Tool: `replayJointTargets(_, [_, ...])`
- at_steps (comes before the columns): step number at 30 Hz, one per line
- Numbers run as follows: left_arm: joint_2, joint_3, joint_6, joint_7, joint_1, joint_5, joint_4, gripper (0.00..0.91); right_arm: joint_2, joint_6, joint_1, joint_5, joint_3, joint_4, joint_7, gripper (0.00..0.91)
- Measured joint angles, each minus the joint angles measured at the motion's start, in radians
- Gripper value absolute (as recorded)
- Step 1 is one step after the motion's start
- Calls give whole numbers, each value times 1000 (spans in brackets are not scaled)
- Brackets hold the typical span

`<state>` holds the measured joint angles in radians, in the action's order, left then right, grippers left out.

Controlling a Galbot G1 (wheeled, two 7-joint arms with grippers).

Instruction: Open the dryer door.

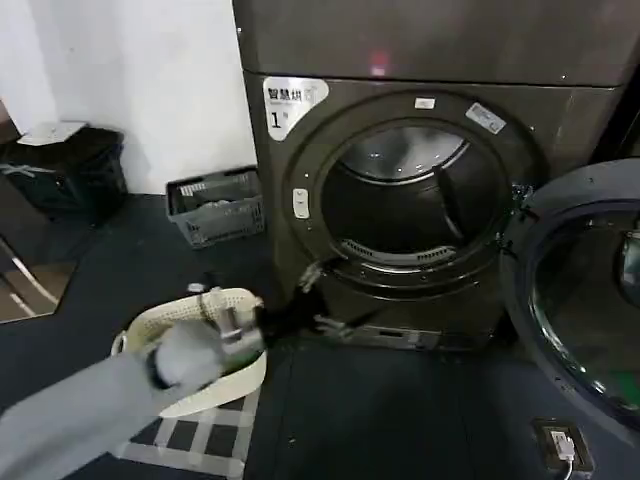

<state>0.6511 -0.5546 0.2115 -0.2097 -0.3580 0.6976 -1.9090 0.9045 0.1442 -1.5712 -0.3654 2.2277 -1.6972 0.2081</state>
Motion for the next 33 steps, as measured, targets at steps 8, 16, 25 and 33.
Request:
replayJointTargets(8, [-198, 35, -55, -13, -96, -58, -45, 907, 18, -1, 21, 10, -13, -26, 3, 907])
replayJointTargets(16, [-364, 139, -119, -83, -224, -99, -43, 907, 20, -6, 31, 15, -9, -30, 9, 907])
replayJointTargets(25, [-484, 333, -200, -135, -383, -167, 0, 907, 17, -9, 51, 22, -22, -30, 17, 907])
replayJointTargets(33, [-545, 412, -287, -231, -417, -212, 55, 907, 14, -11, 59, 25, -27, -28, 21, 907])
